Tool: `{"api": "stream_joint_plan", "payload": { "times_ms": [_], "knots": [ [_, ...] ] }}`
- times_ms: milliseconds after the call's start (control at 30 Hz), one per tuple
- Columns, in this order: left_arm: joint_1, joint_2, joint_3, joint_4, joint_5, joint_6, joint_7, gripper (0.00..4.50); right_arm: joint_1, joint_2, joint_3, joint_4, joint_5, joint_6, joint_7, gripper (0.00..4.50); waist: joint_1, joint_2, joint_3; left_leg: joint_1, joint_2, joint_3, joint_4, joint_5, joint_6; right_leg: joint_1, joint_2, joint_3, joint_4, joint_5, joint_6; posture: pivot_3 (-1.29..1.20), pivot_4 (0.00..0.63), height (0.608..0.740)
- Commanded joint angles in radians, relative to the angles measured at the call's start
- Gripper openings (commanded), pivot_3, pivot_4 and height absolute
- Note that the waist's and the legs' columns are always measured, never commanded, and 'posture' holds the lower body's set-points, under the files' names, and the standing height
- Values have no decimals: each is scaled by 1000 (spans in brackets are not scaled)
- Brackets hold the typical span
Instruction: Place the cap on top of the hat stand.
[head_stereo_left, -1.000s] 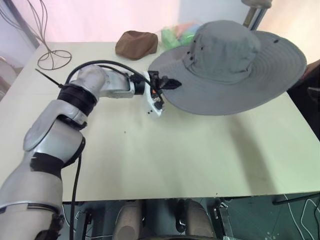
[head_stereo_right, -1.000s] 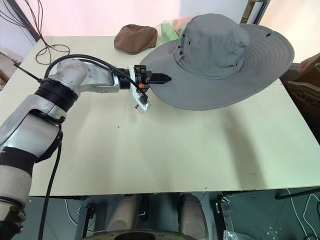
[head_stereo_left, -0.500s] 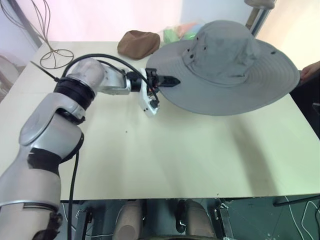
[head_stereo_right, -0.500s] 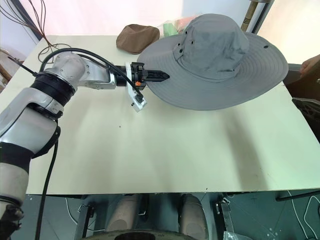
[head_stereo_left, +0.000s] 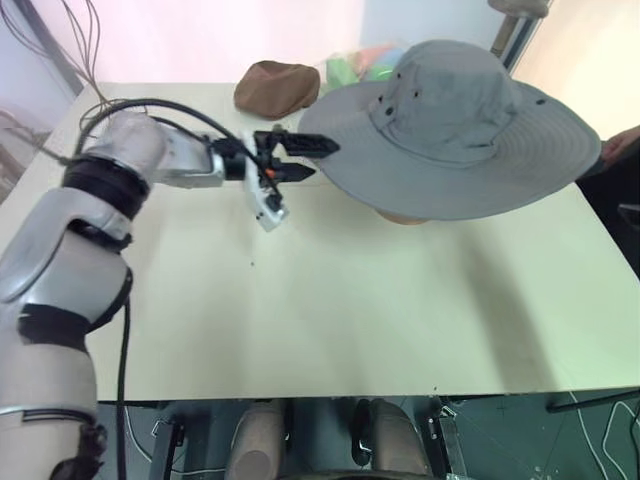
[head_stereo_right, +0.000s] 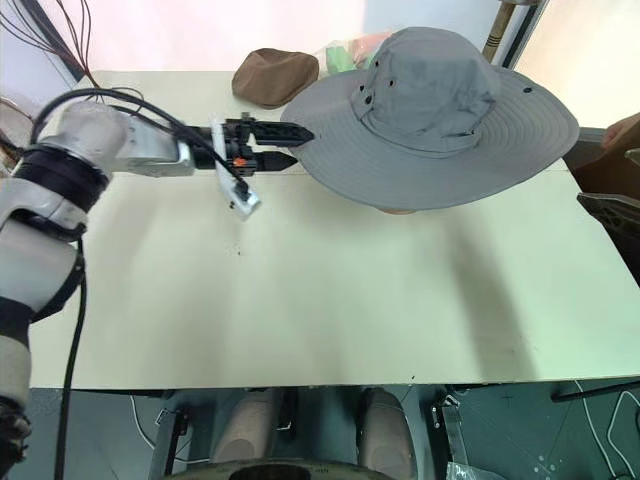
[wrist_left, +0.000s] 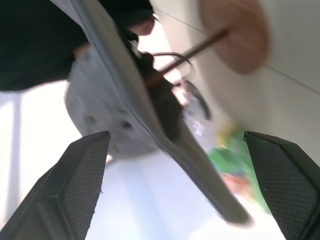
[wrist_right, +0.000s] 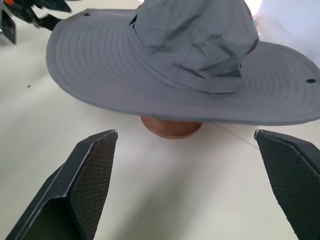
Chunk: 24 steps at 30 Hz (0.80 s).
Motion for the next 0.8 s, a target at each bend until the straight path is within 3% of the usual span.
{"api": "stream_joint_plan", "payload": {
  "times_ms": [33, 167, 233, 300, 367, 567, 800],
  "knots": [
    [-2, 86, 34, 141, -146, -183, -215, 4463, -11, -56, -3, 56, -36, -51, 49, 4500, 1, 0, 0, 0, 0, 0, 0, 0, 0, 0, 0, 0, 0, 0, 0, 0, 150, 740],
    [-4, 52, 270, 461, -601, -172, -864, 4463, -73, -123, 51, 167, -64, -108, 78, 4500, 0, 1, -1, 0, 0, 2, 0, 0, 0, -1, 0, 0, 0, 0, 0, 0, 150, 740],
    [-29, -19, 567, 438, -1035, 299, -1600, 4463, -121, -171, 96, 239, -63, -135, 104, 4500, 9, 1, 0, -1, 1, 1, 1, 0, 0, -1, 0, -1, 0, 0, -1, 0, 150, 740],
    [-121, -43, 735, 420, -1235, 748, -1984, 4463, -169, -211, 143, 301, -54, -145, 130, 4500, 8, 1, 0, -11, 3, -2, 11, -1, 0, -4, 0, -5, 1, 0, -1, 0, 150, 740],
    [-118, -15, 748, 272, -1361, 969, -2068, 4463, -213, -241, 188, 351, -49, -151, 156, 4500, -3, 0, 1, -25, 2, -3, 16, -1, 1, -15, 1, -5, 2, 4, 0, 0, 150, 740],
    [-127, 87, 652, 14, -1583, 1352, -2080, 4463, -332, -299, 333, 468, -70, -211, 183, 4500, -35, 1, 1, -16, 0, 1, 13, 1, 0, -9, 0, -1, 3, 5, 5, 0, 150, 740],
    [-108, 131, 569, -87, -1671, 1403, -2080, 4463, -376, -285, 379, 492, -98, -221, 202, 4500, -48, 1, 1, -15, 1, 1, 14, -1, 2, -12, 0, 0, 8, 4, 4, 0, 150, 740]
  ]
}}
